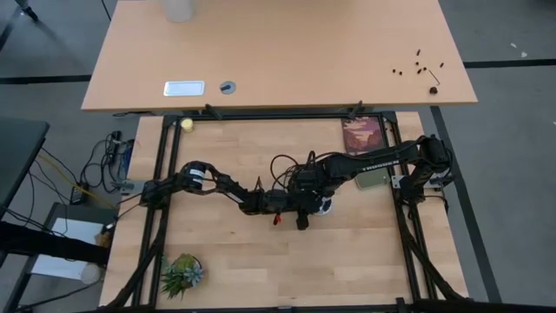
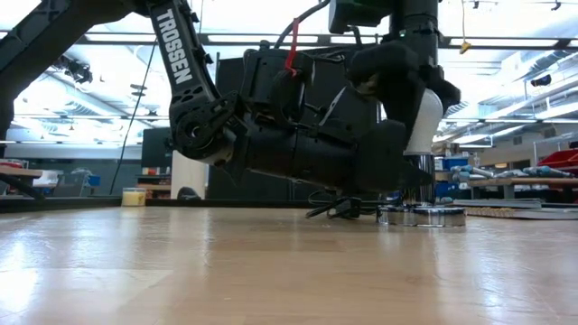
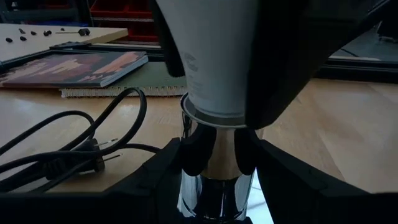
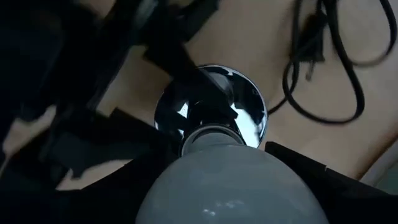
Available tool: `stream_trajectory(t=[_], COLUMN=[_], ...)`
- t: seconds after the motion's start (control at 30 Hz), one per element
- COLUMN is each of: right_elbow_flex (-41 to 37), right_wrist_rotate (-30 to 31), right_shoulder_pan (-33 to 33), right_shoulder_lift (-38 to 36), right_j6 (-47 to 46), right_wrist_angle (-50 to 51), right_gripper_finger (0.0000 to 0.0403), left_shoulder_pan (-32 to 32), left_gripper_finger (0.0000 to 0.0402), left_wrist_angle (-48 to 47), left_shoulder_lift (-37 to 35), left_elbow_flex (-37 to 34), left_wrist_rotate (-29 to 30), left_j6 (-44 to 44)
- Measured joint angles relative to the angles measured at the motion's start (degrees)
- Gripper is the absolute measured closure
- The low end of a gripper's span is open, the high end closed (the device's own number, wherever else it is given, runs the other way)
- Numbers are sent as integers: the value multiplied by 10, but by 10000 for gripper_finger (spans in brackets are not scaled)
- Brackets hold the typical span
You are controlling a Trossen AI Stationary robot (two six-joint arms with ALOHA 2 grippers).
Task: Screw lightbulb
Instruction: Insert the lightbulb into the silver lamp
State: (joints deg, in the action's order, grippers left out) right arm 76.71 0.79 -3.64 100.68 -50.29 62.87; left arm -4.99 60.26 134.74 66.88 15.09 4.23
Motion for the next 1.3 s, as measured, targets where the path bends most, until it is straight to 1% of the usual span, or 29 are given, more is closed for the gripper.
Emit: stream_trajectory(t=[0.17,0.33,0.47,0.6,0.73,0.87,1.07,1.2,1.3], right_elbow_flex=[0,0,0,0,0,0,1,1,0], right_wrist_rotate=[-2,-7,-9,-21,-40,-44,-42,-38,-31], right_shoulder_pan=[1,5,10,16,20,20,18,18,18], right_shoulder_lift=[0,0,0,0,0,0,0,0,-5], right_j6=[-141,-263,-337,-385,-404,-429,-410,-370,-357], right_wrist_angle=[1,2,3,1,-5,-8,-5,-2,2], right_gripper_finger=[136,140,140,133,133,132,113,95,77], left_shoulder_pan=[0,0,0,1,1,1,1,1,1], left_gripper_finger=[208,208,208,208,208,208,208,208,208], left_wrist_angle=[3,4,6,8,9,10,10,10,10], left_shoulder_lift=[0,0,0,0,0,0,0,0,0], left_elbow_flex=[0,0,0,0,0,0,0,0,0], left_wrist_rotate=[0,0,0,0,0,-1,-1,-2,-2], left_j6=[5,6,6,6,-8,-16,-12,-11,-10])
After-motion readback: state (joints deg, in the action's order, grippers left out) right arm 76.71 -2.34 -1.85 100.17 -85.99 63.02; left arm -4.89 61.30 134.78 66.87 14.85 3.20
